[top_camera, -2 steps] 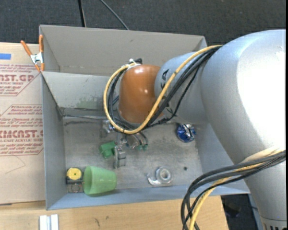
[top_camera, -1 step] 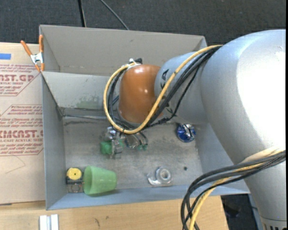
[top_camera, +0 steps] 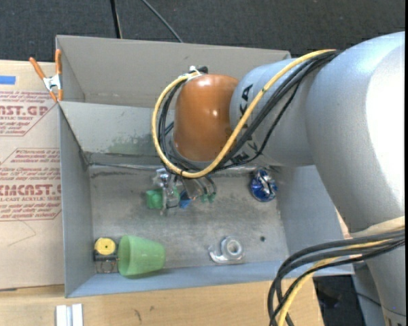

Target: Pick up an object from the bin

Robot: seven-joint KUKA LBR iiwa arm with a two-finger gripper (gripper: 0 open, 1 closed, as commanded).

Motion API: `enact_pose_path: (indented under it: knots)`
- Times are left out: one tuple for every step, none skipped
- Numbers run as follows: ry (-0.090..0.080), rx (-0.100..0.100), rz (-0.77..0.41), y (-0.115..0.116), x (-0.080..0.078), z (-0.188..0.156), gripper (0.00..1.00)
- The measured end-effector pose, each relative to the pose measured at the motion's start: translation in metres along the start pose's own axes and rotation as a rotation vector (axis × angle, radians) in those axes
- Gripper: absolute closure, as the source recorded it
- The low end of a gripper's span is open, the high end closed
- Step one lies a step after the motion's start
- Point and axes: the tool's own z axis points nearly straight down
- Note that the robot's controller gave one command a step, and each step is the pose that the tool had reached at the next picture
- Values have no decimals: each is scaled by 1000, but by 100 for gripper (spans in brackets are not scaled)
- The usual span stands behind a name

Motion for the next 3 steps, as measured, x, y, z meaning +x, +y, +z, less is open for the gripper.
enact_pose_path:
  knots:
    - [2, 0, 1, 0, -1, -16, 100]
    - [-4, 1, 1, 1, -4, -85, 100]
    - [3, 1, 1, 1, -4, -86, 100]
